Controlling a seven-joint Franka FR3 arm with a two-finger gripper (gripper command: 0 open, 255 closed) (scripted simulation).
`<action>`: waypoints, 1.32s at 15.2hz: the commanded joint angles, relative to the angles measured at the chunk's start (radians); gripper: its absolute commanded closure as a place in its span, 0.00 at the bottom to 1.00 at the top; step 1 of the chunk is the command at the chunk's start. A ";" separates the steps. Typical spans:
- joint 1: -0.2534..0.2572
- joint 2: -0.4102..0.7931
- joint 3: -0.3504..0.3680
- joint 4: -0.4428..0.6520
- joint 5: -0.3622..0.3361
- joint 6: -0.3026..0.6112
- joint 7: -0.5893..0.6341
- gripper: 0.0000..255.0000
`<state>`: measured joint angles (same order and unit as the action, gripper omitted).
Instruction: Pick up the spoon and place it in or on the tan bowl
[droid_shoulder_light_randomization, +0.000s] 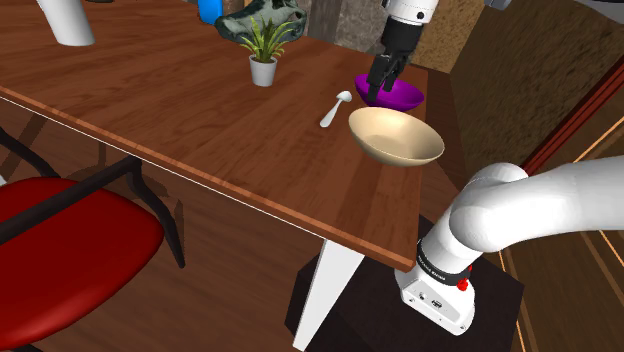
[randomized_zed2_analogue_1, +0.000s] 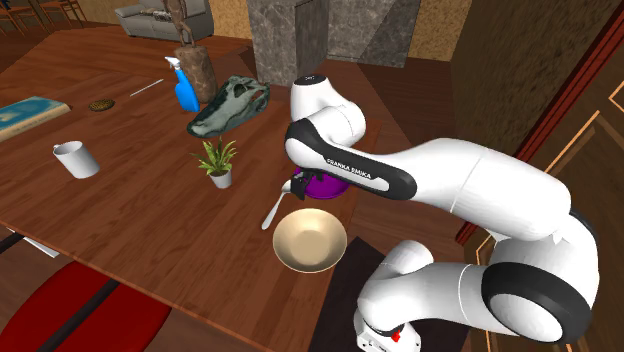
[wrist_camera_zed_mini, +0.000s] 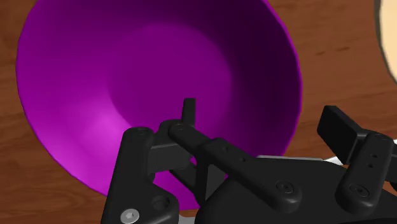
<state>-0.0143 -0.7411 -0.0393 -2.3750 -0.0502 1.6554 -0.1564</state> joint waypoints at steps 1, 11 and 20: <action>0.000 0.000 0.000 0.000 0.000 0.000 0.000 0.00; -0.367 0.246 0.559 0.279 0.105 -0.097 1.397 0.00; -0.359 0.223 0.556 0.159 0.114 0.001 1.390 0.00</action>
<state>-0.3735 -0.5175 0.5162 -2.2115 0.0632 1.6523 1.2337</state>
